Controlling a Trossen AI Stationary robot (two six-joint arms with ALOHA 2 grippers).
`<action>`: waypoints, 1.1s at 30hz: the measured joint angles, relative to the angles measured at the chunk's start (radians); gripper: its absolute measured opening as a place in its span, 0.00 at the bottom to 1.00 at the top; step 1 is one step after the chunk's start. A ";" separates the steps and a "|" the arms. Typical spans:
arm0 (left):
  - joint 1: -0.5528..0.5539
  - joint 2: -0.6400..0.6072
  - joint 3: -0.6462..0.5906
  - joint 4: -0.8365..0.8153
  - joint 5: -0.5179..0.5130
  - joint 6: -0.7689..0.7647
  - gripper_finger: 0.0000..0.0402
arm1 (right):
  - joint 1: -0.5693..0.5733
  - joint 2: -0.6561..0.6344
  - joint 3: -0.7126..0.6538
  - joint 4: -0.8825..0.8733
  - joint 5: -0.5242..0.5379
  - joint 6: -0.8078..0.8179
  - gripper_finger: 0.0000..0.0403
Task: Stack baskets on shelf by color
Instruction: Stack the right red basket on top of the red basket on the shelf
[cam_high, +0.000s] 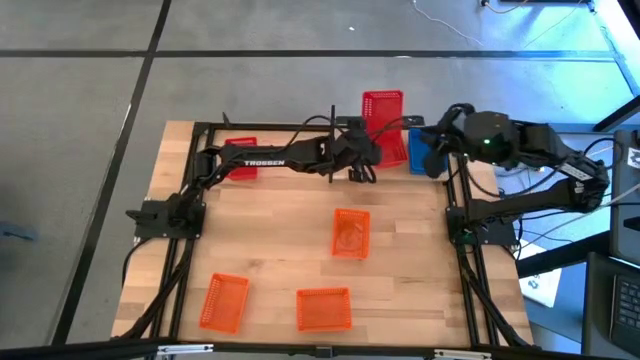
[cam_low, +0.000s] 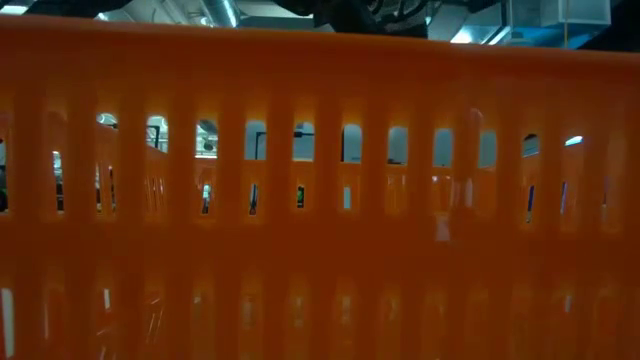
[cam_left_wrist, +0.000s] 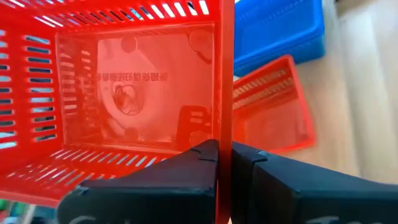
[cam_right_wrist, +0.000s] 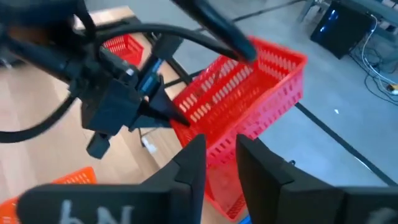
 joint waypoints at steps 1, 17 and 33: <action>-0.002 0.000 0.000 0.001 -0.010 0.012 0.00 | 0.000 0.011 0.000 0.000 -0.001 -0.013 0.25; -0.012 0.000 0.000 0.024 -0.185 0.152 0.00 | -0.053 0.146 0.000 0.041 0.280 0.039 0.53; -0.045 0.000 0.000 0.100 -0.218 0.393 0.00 | -0.187 0.145 0.000 0.115 0.064 0.118 0.53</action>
